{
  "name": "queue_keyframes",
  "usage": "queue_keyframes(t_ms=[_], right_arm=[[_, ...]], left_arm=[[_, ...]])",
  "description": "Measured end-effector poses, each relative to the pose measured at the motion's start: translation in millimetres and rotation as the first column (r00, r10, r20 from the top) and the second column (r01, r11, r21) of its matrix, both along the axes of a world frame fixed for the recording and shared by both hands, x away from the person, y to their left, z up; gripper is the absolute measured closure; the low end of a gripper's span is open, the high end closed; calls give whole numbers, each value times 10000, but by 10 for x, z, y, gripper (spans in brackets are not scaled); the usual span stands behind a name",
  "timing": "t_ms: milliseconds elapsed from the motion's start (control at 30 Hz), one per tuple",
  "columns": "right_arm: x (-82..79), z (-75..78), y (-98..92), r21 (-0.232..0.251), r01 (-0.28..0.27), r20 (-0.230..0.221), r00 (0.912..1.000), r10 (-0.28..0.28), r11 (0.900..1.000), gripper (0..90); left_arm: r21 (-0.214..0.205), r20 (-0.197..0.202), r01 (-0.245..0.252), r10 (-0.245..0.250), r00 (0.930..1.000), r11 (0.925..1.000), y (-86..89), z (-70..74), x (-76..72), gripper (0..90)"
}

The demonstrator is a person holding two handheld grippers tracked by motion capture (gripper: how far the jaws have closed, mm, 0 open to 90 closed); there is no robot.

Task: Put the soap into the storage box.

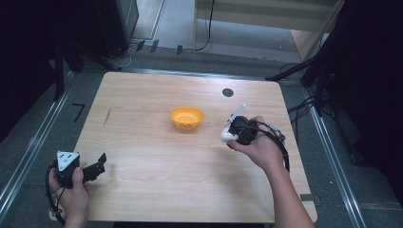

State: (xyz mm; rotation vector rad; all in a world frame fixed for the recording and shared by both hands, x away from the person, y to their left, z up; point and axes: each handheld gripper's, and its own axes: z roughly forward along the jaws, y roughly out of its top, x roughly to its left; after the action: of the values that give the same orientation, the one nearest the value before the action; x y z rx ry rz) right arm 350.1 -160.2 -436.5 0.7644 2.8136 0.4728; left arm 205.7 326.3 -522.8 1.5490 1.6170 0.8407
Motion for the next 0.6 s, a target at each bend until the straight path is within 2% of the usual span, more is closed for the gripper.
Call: queue_keyframes(t_ms=[300,400,433,567,600], right_arm=[[157,112,119,36,-759,197,9969,758,9971,512],[219,130,143,149,-1056,317,9940,1051,9943,512],[225,137,151,86,-1002,310,9945,999,9949,512],[290,162,198,-27,-1346,390,9901,1346,9909,512],[308,169,213,85,-1408,360,9894,1404,9900,512]], left_arm=[[-9,4,2,-2,10000,10000,0,0,0,72],[-17,0,-3,3,10000,10000,1,0,0,71],[-18,-3,-8,8,10000,10000,2,0,-1,72],[-53,26,-9,9,10000,10000,3,-2,1,72],[-51,24,-9,9,10000,10000,3,-1,1,72]])
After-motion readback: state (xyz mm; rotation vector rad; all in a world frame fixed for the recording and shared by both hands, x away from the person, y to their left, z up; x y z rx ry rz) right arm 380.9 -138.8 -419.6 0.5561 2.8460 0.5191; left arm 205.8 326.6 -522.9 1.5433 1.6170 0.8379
